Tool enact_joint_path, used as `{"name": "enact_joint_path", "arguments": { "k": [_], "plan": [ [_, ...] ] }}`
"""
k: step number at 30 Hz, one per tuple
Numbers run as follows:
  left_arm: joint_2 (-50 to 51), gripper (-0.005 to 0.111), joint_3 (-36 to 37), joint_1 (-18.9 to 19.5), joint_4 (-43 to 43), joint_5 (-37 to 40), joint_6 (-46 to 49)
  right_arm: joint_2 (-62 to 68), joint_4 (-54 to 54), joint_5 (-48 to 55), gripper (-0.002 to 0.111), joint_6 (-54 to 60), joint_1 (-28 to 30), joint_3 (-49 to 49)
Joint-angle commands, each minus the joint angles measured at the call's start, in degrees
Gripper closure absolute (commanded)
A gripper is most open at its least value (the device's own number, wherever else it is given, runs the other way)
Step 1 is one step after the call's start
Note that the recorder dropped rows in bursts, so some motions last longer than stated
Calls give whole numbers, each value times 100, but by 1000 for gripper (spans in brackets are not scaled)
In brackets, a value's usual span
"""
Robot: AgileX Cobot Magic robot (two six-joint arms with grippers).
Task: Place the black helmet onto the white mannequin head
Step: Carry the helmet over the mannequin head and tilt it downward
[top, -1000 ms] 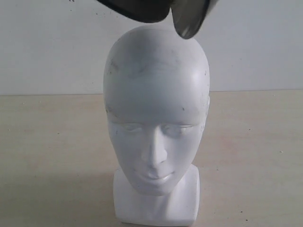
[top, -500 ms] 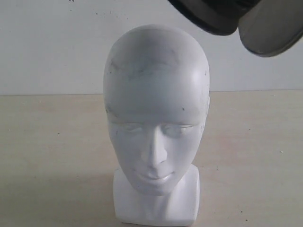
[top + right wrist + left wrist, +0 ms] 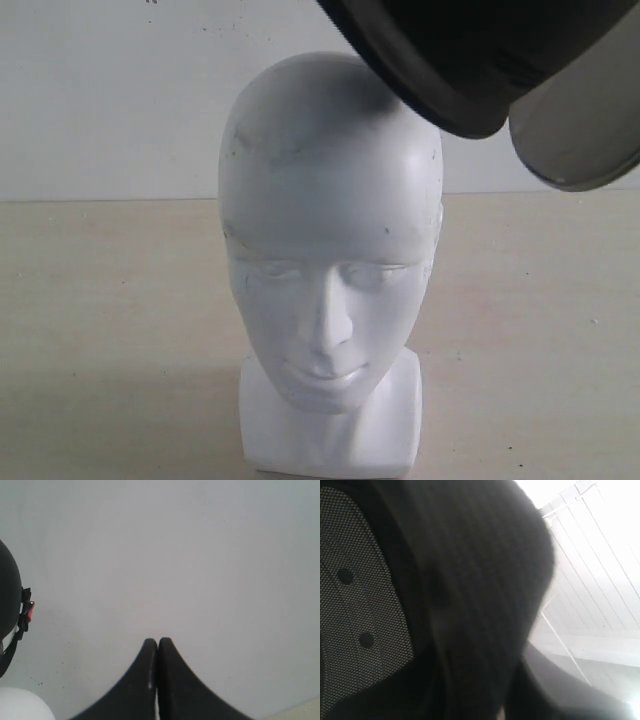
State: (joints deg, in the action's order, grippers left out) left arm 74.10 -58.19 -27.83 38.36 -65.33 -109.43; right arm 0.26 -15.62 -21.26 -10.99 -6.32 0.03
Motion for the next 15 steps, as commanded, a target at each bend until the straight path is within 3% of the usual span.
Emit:
{"name": "enact_joint_path", "arguments": {
  "k": [1, 15],
  "plan": [
    [-68, 102, -129, -19, -143, -464, 107, -26, -13, -33, 109, -75, -20, -3],
    [-68, 102, -129, -19, -68, -464, 107, -26, -13, -24, 109, -103, -20, -3]
  ]
}}
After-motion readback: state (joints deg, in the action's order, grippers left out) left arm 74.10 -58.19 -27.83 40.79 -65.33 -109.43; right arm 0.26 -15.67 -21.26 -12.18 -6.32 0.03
